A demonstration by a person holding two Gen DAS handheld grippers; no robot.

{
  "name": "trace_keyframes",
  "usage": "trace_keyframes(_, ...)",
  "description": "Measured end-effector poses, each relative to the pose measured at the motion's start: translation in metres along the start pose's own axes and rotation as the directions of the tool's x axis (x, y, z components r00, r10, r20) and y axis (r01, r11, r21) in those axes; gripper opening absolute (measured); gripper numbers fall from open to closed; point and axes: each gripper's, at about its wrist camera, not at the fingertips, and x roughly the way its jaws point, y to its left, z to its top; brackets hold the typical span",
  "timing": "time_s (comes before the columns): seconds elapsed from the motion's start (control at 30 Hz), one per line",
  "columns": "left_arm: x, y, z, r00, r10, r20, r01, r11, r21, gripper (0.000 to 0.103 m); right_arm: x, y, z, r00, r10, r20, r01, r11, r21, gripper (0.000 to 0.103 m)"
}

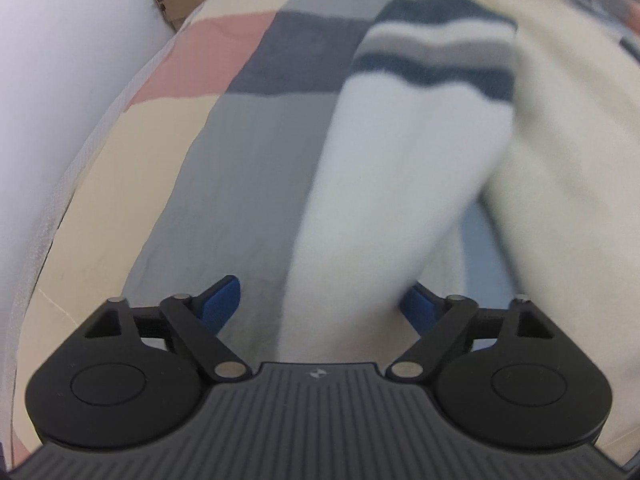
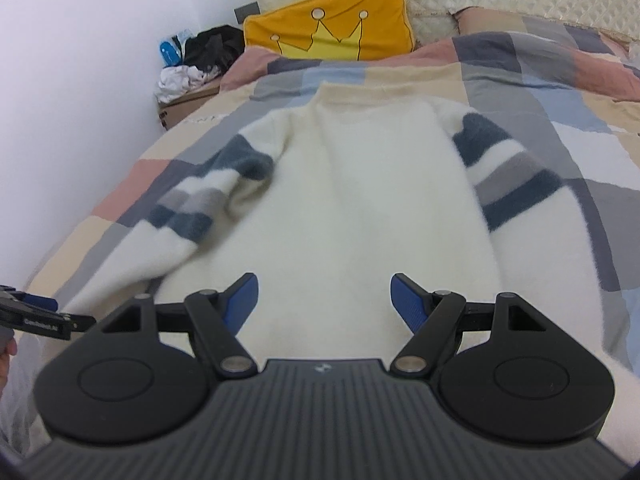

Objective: Fold large clothes
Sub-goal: 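Grasp the striped sleeve cuff with the left tool, then pull the sleeve outward with the left tool and release it flat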

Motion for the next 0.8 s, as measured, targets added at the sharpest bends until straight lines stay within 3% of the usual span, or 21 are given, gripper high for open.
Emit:
trace_keyframes(0.07, 0.004, 0.003, 0.000, 1.000, -0.015, -0.006, 0.015, 1.000, 0.002, 0.082, 0.001, 0.003, -0.001, 1.000, -0.007, 0.000, 0.007, 1.000, -0.025, 0.075)
trace_keyframes(0.17, 0.009, 0.005, 0.000, 0.999, -0.051, -0.013, 0.051, 0.999, -0.003, 0.066, 0.004, 0.005, -0.002, 1.000, -0.006, -0.006, 0.005, 0.999, -0.043, 0.075)
trace_keyframes(0.2, 0.010, 0.006, 0.002, 0.997, -0.074, -0.018, 0.074, 0.997, -0.007, 0.055, 0.005, 0.004, -0.002, 1.000, -0.001, -0.012, 0.001, 0.999, -0.040, 0.075)
trace_keyframes(0.27, 0.012, 0.007, 0.005, 0.996, -0.085, -0.022, 0.085, 0.996, -0.030, 0.043, 0.008, 0.002, -0.002, 1.000, 0.005, -0.026, -0.006, 1.000, -0.022, 0.075)
trace_keyframes(0.33, 0.011, 0.007, 0.008, 0.996, -0.089, -0.016, 0.088, 0.995, -0.041, 0.022, 0.011, -0.001, -0.002, 0.999, 0.009, -0.037, -0.009, 1.000, -0.005, 0.075)
trace_keyframes(0.4, 0.005, 0.010, 0.012, 0.997, -0.080, 0.007, 0.080, 0.994, -0.071, 0.015, 0.012, -0.003, -0.002, 0.999, 0.002, -0.042, -0.002, 1.000, 0.000, 0.075)
trace_keyframes(0.6, -0.015, 0.050, 0.049, 0.993, 0.089, 0.079, -0.076, 0.984, -0.161, 0.013, 0.014, -0.005, -0.003, 0.999, -0.017, -0.038, 0.017, 1.000, 0.004, 0.075)
trace_keyframes(0.67, -0.022, 0.067, 0.071, 0.977, 0.183, 0.113, -0.161, 0.970, -0.182, 0.013, 0.014, -0.005, -0.003, 0.999, -0.010, -0.034, 0.010, 1.000, 0.003, 0.075)
trace_keyframes(0.8, -0.037, 0.101, 0.127, 0.919, 0.349, 0.184, -0.305, 0.924, -0.231, 0.013, 0.015, -0.001, -0.003, 1.000, -0.012, -0.027, 0.012, 1.000, -0.021, 0.075)
